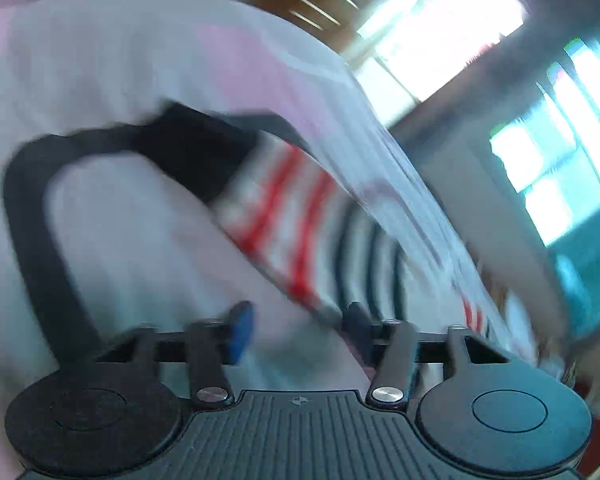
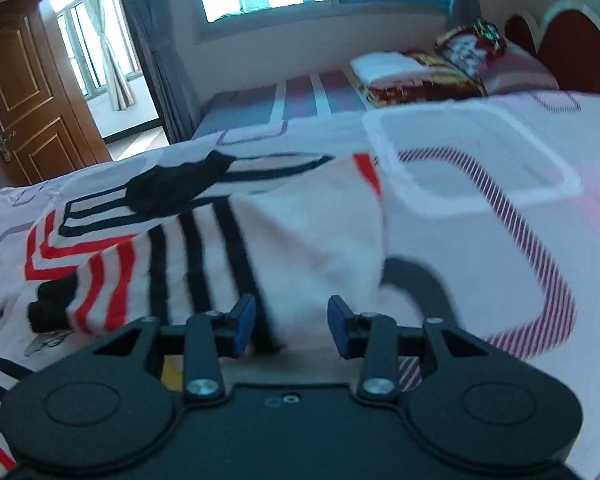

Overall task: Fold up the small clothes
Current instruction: 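Grasp the other black sleeve cuff with the left gripper and lift it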

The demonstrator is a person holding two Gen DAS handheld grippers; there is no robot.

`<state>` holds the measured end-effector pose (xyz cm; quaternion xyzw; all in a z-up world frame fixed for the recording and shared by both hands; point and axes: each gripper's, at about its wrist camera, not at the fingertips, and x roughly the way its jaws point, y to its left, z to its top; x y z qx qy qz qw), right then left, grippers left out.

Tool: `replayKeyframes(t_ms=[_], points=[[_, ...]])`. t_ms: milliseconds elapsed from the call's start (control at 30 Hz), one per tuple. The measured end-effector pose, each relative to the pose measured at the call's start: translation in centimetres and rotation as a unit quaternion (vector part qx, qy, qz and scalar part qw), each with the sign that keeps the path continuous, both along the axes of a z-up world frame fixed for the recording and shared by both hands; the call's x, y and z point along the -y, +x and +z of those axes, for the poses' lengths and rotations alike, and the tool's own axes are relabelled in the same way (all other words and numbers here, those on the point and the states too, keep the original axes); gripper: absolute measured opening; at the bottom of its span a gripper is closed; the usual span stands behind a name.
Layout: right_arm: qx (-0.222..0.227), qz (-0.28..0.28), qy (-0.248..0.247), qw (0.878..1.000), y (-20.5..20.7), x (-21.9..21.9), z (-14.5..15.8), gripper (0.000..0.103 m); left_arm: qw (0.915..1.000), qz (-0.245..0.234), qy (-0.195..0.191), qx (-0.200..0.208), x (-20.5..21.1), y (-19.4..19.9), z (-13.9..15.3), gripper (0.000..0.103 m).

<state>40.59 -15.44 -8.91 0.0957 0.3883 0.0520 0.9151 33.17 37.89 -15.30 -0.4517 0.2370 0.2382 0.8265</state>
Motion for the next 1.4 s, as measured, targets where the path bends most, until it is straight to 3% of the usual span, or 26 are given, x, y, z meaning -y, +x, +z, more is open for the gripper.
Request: replayKeyframes(t_ms=[133,200,300,400,467,567,633,700,867,967,1033,1200,1267,1300,1400], points=[[-0.01,-0.01,-0.006,1.0,-0.3,-2.5,0.2,0.04,0.9923,0.031,-0.098,0.069,-4.5,-0.7,-3.6,0.007],[-0.011,-0.013,-0.003,1.0,-0.3,-3.6,0.6,0.04,0.9852,0.031,-0.14,0.095,-5.9,-0.5,-4.8,0.007],[-0.009,-0.02,0.001,1.0,-0.2,-4.7,1.2,0.04,0.9865,0.02,-0.135,0.09,-6.3,0.5,-4.7,0.007],[-0.006,-0.019,-0.003,1.0,-0.1,-5.8,1.7,0.04,0.9821,0.028,-0.157,0.1,-6.6,0.8,-4.7,0.008],[-0.004,-0.016,-0.012,1.0,-0.1,-6.4,1.9,0.04,0.9794,0.032,-0.165,0.112,-5.9,-0.1,-4.8,0.014],[-0.002,-0.014,-0.021,1.0,-0.3,-6.7,2.1,0.04,0.9728,0.042,-0.168,0.153,-5.0,-1.3,-4.5,0.037],[-0.003,-0.019,-0.021,1.0,-0.5,-6.6,2.1,0.04,0.9702,0.044,-0.162,0.174,-4.4,-2.4,-3.8,0.063],[-0.008,-0.025,-0.018,1.0,-0.7,-6.4,2.0,0.04,0.9716,0.046,-0.149,0.178,-4.0,-2.1,-3.2,0.07],[-0.01,-0.028,-0.02,0.999,-0.9,-6.5,1.8,0.04,0.9738,0.055,-0.126,0.182,-4.6,0.2,-3.1,0.07],[-0.009,-0.031,-0.018,0.999,-0.9,-6.3,1.8,0.04,0.9764,0.059,-0.107,0.178,-4.8,0.8,-3.1,0.059],[-0.008,-0.034,-0.017,0.999,-0.9,-6.0,1.8,0.04,0.9788,0.075,-0.105,0.16,-4.8,0.1,-3.4,0.036],[-0.007,-0.047,-0.009,0.999,-1.3,-4.5,1.9,0.04,0.9822,0.064,-0.089,0.153,-5.1,0.2,-3.3,0.034],[-0.01,-0.053,-0.007,0.999,-1.5,-3.8,1.7,0.04,0.988,0.048,-0.065,0.132,-5.4,1.2,-2.8,0.016],[-0.01,-0.054,-0.005,0.998,-1.6,-3.5,1.7,0.04,0.9904,0.044,-0.056,0.118,-5.4,1.5,-2.3,0.012],[-0.009,-0.059,-0.001,0.998,-1.9,-2.6,1.6,0.04,0.9937,0.018,0.024,0.108,-3.9,2.2,0.9,0.012]])
